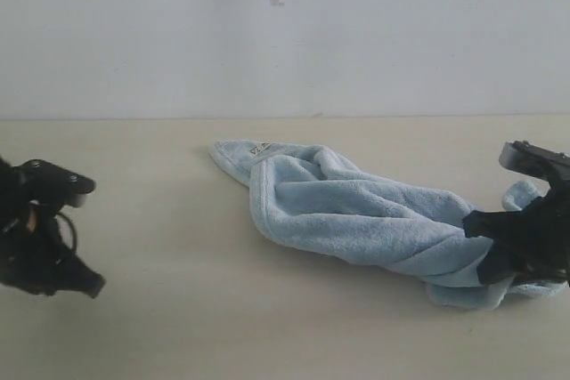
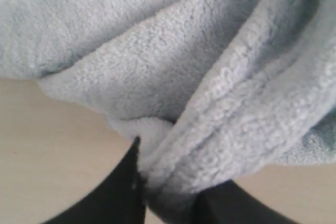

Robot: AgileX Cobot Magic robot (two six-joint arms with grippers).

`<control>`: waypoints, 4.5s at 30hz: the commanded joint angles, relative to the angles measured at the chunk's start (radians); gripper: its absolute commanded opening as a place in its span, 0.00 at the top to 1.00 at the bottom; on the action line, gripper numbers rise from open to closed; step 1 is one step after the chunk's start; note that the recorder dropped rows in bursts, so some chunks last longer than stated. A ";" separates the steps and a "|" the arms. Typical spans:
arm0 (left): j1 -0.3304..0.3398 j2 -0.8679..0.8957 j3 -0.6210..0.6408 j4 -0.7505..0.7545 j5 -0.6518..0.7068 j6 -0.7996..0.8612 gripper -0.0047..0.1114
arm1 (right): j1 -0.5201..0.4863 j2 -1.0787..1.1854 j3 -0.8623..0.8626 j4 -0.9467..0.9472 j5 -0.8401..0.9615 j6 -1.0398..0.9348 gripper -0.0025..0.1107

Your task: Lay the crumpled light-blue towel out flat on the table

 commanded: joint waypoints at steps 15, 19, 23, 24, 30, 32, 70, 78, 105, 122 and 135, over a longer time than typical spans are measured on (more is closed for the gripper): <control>-0.057 0.064 -0.163 -1.773 0.185 1.601 0.92 | -0.038 -0.355 -0.092 -0.383 -0.251 0.249 0.98; -0.057 0.064 -0.163 -1.773 0.207 1.601 0.92 | -0.141 -0.225 -0.091 -0.617 -0.201 0.587 0.98; -0.057 0.064 -0.163 -1.781 0.275 1.582 0.92 | -0.212 -0.052 -0.091 -0.618 -0.124 0.585 0.93; -0.057 0.064 -0.163 -1.792 0.275 1.582 0.92 | -0.210 -0.050 -0.091 -0.601 -0.134 0.569 0.89; -0.057 0.064 -0.168 -1.840 0.273 1.586 0.92 | -0.210 -0.087 -0.092 -0.405 -0.185 0.462 0.65; -0.057 0.064 -0.168 -1.818 0.275 1.586 0.92 | -0.210 -0.100 -0.092 -0.352 -0.185 0.464 0.63; -0.011 -0.012 -0.281 -1.683 0.498 1.446 0.53 | 0.454 -0.268 -0.092 -0.155 -0.192 -0.170 0.62; -0.011 -0.012 -0.281 -1.559 0.330 1.446 0.53 | 0.606 -0.059 -0.122 -0.421 -0.529 0.016 0.62; -0.009 -0.012 -0.281 -1.485 0.224 1.446 0.53 | 0.506 0.330 -0.522 -0.786 -0.057 0.209 0.98; -0.012 0.021 -0.242 -1.486 0.251 1.668 0.52 | 0.430 -0.071 -0.520 -1.031 0.397 0.355 0.98; -0.037 0.253 -0.208 -2.168 0.412 2.159 0.52 | 0.232 -0.012 -0.241 -1.015 0.104 0.577 0.53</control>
